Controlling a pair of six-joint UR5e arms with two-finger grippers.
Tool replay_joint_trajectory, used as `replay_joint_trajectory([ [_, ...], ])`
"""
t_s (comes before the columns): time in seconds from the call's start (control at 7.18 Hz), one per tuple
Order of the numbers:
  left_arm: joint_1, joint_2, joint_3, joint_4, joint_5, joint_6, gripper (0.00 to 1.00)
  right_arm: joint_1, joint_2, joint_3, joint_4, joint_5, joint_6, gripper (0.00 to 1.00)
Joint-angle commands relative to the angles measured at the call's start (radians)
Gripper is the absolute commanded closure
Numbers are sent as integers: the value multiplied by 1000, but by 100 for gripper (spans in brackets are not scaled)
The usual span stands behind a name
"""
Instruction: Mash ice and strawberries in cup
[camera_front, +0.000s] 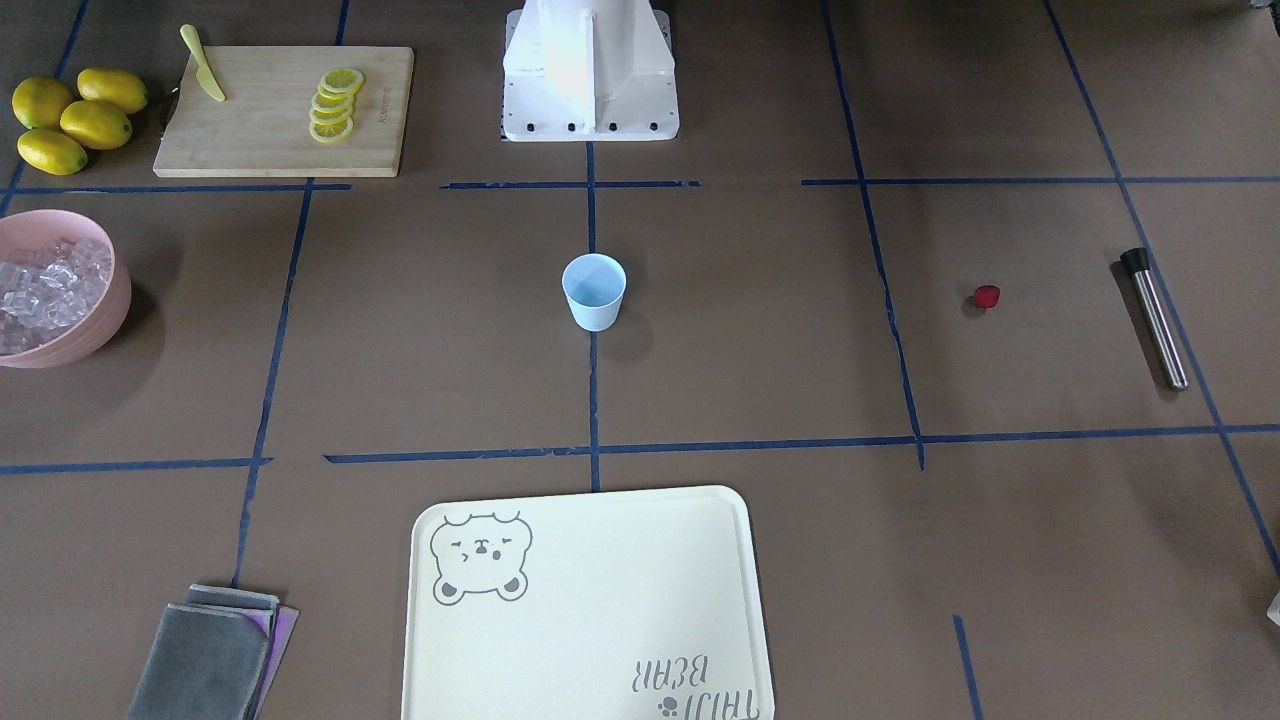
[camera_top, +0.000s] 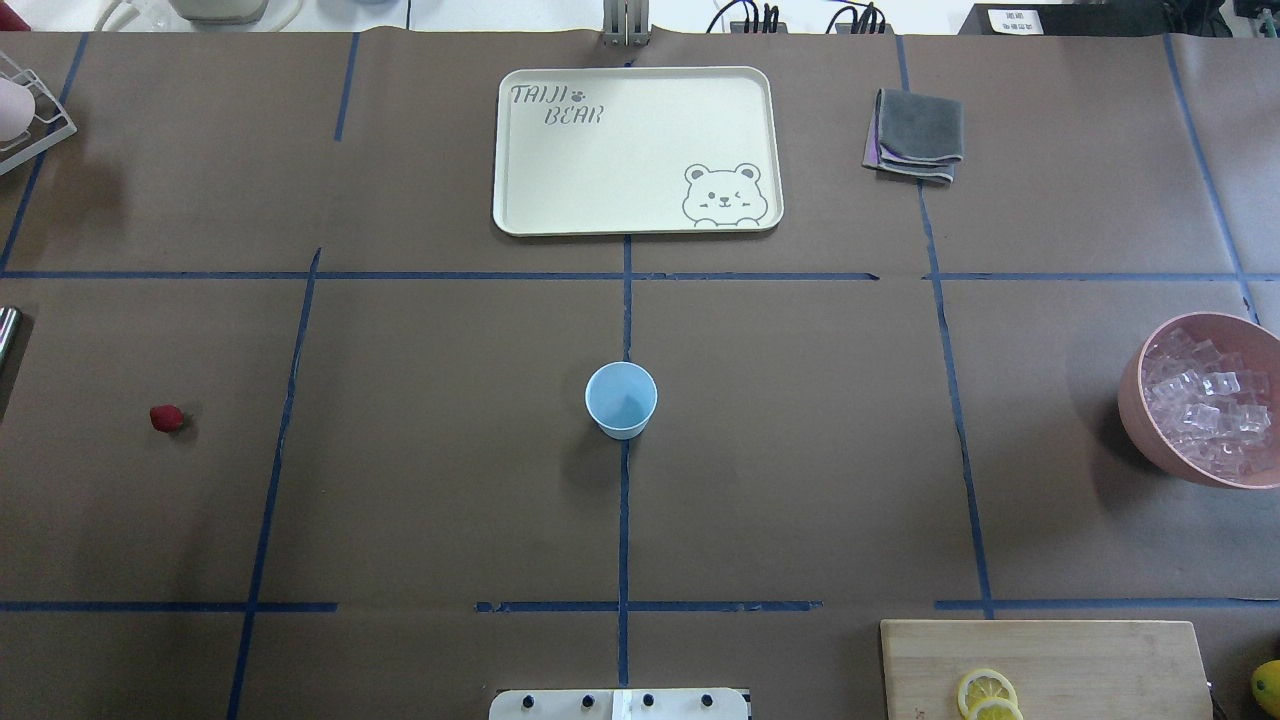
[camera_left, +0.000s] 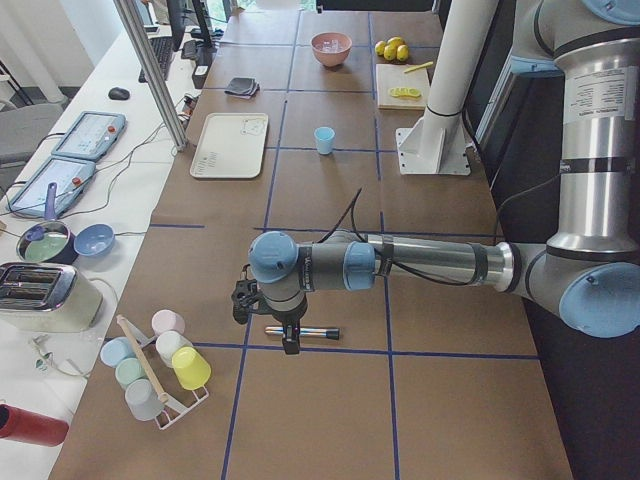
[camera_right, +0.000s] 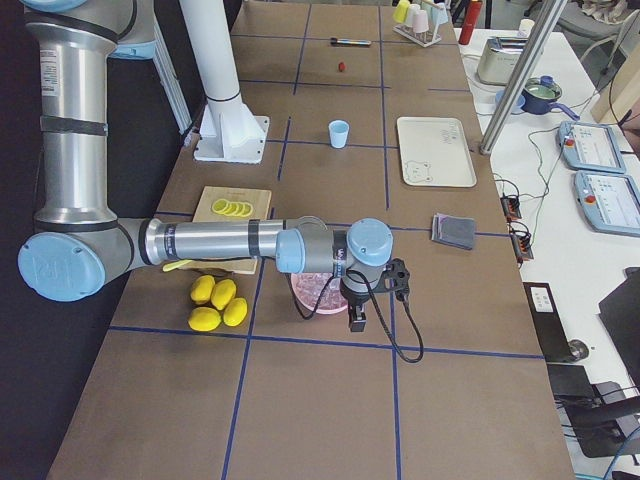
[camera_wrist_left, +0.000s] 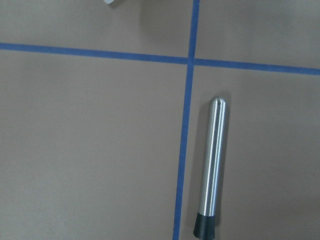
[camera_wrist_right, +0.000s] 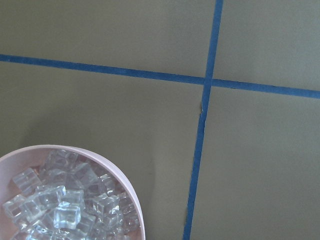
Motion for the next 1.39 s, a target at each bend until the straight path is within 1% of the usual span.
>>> replay_joint_trajectory([
  [0.0,-1,-8,-18,9,4,-7,0,0,0,-3,1,1,0,0],
  [0.28,-1,3,-24,1,12,-8,0,0,0,7,1,3,0,0],
  [0.56,-1,3,-50,-5,1,-10,0,-1,-1,-6,7,1,-1,0],
  [0.7,-1,5,-61,2,-2,-11,0,-1,-19,-12,71,1,-5,0],
  [0.84,1,43,-82,-7,-3,-7,0,-1,-47,-8,125,10,2,0],
  [0.97,1,55,-90,-5,-23,-4,0,-3,-97,13,221,15,5,0],
  [1.11,1,64,-92,-7,-55,-4,0,-15,-117,38,292,56,164,0],
  [1.25,1,65,-92,-7,-74,-2,0,-96,-128,110,295,43,424,0],
])
